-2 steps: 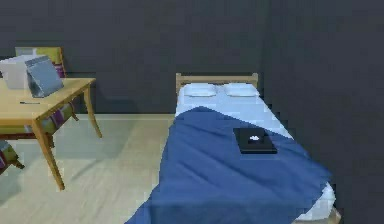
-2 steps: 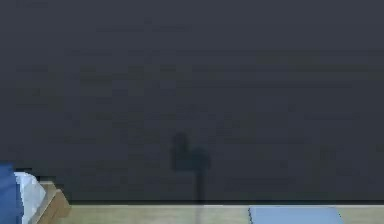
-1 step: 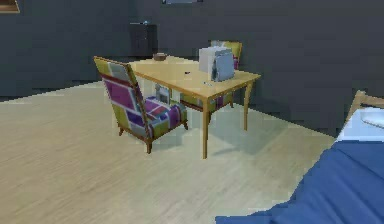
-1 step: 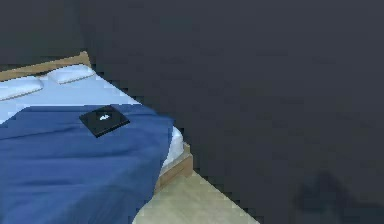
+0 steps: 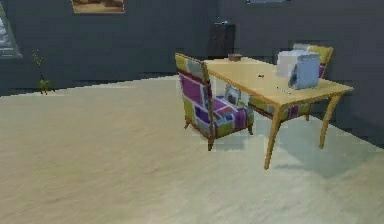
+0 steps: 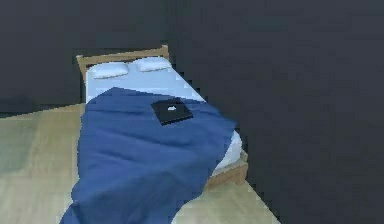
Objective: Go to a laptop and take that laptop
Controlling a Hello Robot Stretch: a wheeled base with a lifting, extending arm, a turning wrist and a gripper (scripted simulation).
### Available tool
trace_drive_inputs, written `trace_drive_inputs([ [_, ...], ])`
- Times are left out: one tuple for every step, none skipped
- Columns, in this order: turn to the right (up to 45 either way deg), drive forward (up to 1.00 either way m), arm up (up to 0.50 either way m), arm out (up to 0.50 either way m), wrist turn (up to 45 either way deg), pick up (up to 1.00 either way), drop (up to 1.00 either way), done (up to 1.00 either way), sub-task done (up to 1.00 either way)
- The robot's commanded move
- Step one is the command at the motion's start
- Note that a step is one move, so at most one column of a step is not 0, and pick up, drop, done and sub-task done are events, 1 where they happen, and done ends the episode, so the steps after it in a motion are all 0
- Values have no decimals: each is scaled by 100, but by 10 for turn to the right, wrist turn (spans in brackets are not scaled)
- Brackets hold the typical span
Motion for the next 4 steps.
trace_drive_inputs([
  [450,0,0,0,0,0,0,0,0],
  [450,0,0,0,0,0,0,0,0],
  [270,0,0,0,0,0,0,0,0],
  [0,80,0,0,0,0,0,0,0],
])
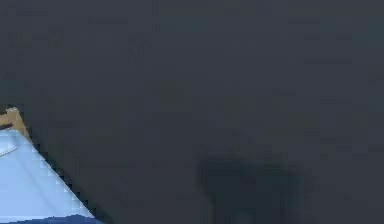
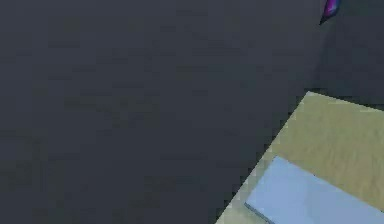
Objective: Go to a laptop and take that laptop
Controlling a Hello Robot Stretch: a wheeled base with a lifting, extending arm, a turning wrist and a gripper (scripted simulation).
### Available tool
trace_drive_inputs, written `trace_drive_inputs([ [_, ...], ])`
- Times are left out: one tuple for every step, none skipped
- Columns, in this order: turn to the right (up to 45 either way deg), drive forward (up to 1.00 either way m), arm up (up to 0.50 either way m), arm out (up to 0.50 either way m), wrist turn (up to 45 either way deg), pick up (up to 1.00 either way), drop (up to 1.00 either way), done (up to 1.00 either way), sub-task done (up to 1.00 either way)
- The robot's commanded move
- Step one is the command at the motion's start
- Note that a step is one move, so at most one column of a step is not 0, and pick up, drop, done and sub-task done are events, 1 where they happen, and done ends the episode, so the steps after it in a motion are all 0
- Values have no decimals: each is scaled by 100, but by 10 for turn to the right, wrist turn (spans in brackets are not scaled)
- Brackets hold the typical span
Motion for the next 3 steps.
trace_drive_inputs([
  [-450,0,0,0,0,0,0,0,0],
  [-450,0,0,0,0,0,0,0,0],
  [-450,0,0,0,0,0,0,0,0],
])
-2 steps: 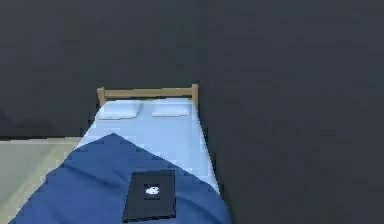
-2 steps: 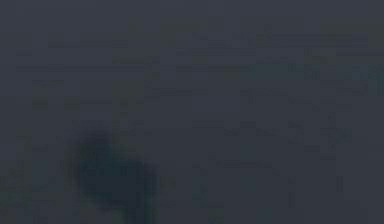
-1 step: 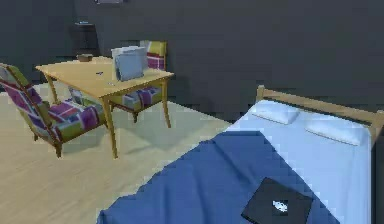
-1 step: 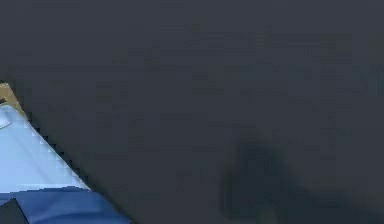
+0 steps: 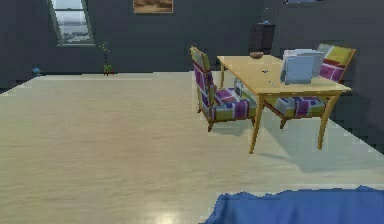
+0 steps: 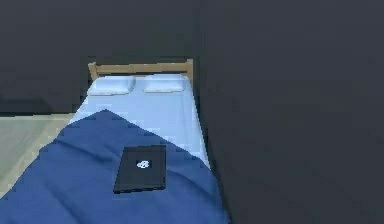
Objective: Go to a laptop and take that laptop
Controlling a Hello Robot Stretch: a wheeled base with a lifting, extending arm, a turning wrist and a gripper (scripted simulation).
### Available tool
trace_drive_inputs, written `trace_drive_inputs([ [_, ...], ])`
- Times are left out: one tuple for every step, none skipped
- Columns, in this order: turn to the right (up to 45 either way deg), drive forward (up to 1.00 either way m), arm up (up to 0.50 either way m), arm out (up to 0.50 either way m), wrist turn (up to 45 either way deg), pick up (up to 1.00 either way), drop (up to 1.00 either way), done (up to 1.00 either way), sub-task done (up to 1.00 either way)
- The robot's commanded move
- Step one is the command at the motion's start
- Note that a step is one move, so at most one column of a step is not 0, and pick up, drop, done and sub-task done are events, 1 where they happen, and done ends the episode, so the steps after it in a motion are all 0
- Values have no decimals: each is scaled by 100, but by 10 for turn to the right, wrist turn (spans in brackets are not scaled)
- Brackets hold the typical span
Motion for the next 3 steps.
trace_drive_inputs([
  [-120,0,0,0,0,0,0,0,0],
  [0,0,50,0,0,0,0,0,0],
  [0,0,12,0,0,0,0,0,0],
])
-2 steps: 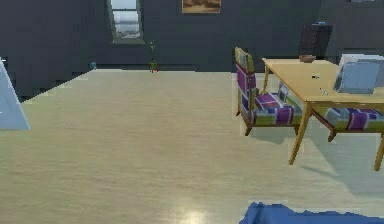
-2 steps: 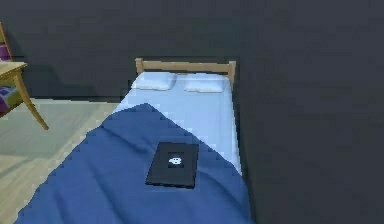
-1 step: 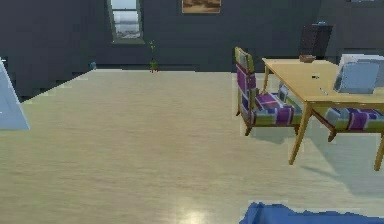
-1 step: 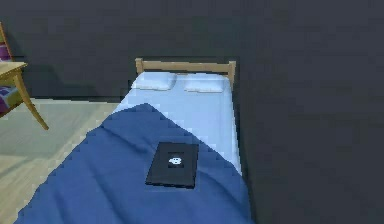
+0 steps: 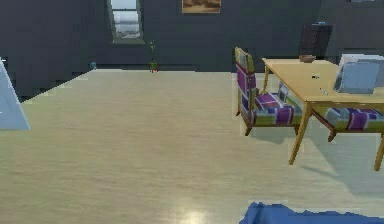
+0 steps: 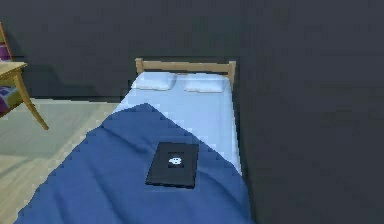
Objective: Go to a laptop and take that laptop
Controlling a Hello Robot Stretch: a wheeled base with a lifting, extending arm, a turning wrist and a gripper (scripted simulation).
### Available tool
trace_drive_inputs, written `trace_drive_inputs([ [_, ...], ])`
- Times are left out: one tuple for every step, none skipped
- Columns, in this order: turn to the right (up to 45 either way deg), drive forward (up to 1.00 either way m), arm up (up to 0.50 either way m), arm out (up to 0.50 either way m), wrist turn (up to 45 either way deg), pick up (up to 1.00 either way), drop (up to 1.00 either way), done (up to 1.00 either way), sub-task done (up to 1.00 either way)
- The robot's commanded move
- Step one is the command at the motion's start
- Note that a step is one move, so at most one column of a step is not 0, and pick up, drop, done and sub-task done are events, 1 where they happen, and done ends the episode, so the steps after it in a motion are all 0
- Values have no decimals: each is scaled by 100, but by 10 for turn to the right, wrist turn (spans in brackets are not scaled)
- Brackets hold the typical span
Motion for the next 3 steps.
trace_drive_inputs([
  [0,0,0,38,0,0,0,0,0],
  [0,0,0,0,450,0,0,0,0],
  [0,0,0,0,450,0,0,0,0],
])
